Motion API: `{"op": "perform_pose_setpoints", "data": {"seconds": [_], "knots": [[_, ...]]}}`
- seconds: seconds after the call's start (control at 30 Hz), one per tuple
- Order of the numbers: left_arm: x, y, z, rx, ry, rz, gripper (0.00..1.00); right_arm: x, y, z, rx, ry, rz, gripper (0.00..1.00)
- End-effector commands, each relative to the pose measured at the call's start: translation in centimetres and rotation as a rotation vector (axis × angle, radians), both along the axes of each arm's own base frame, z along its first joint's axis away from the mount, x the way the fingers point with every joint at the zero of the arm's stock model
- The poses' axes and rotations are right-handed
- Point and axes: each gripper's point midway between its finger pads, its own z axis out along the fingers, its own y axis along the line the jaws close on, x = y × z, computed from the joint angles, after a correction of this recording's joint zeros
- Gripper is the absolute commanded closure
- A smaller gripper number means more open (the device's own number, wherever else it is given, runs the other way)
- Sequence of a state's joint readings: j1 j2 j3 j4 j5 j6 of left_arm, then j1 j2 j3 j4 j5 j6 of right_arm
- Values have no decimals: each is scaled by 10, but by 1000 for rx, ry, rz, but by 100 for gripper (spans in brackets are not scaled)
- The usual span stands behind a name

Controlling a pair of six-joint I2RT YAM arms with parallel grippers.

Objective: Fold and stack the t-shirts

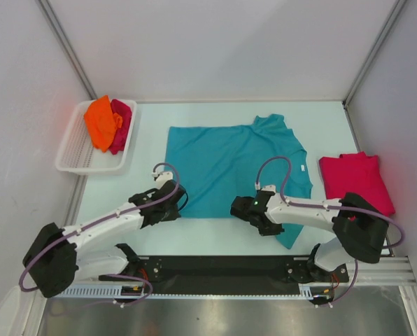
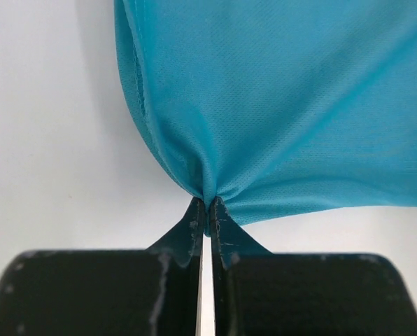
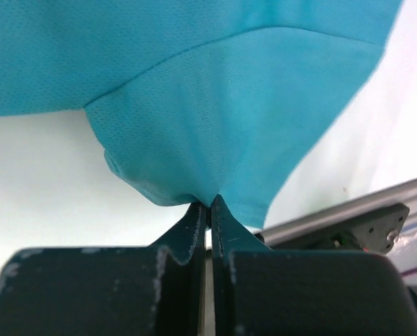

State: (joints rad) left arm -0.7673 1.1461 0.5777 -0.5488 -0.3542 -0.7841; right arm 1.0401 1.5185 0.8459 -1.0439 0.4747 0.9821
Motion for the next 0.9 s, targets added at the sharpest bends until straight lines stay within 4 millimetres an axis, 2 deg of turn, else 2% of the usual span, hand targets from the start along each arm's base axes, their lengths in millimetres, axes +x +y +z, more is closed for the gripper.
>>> {"op": "perform_pose_setpoints", "data": {"seconds": [0.0, 0.13, 0.2, 0.27, 0.37, 0.47, 0.6, 0.67, 0.73, 0.77, 0.8, 0.87], "knots": [[0, 0, 33, -28, -44, -15, 98, -10, -2, 31, 38, -47, -54, 100], [-4, 4, 51, -49, -64, -14, 98, -24, -14, 49, 22, -44, -61, 100], [-10, 8, 57, -49, -61, -15, 98, -31, -13, 57, 35, -49, -60, 100], [-16, 11, 62, -60, -54, -14, 98, -41, -20, 64, 8, -27, -60, 100], [-20, 9, 72, -100, -57, -14, 98, -53, -23, 78, -3, -17, -52, 100], [-17, 10, 82, -95, -68, 3, 97, -53, -19, 85, 26, -11, -31, 100], [-2, 1, 95, -81, -82, 8, 97, -25, -11, 96, 19, -53, -32, 100], [7, -6, 95, -67, -84, -6, 97, -2, -4, 100, 31, -70, -26, 100], [21, -13, 102, -67, -104, -17, 97, 20, 12, 100, 107, -77, 12, 100], [26, -15, 103, -68, -108, -18, 97, 34, 9, 99, 125, -85, -33, 100], [32, -17, 107, -73, -112, -33, 97, 48, 16, 99, 163, -112, -31, 100], [45, -13, 108, -69, -115, -12, 97, 69, 12, 100, 158, -125, -33, 100]]}}
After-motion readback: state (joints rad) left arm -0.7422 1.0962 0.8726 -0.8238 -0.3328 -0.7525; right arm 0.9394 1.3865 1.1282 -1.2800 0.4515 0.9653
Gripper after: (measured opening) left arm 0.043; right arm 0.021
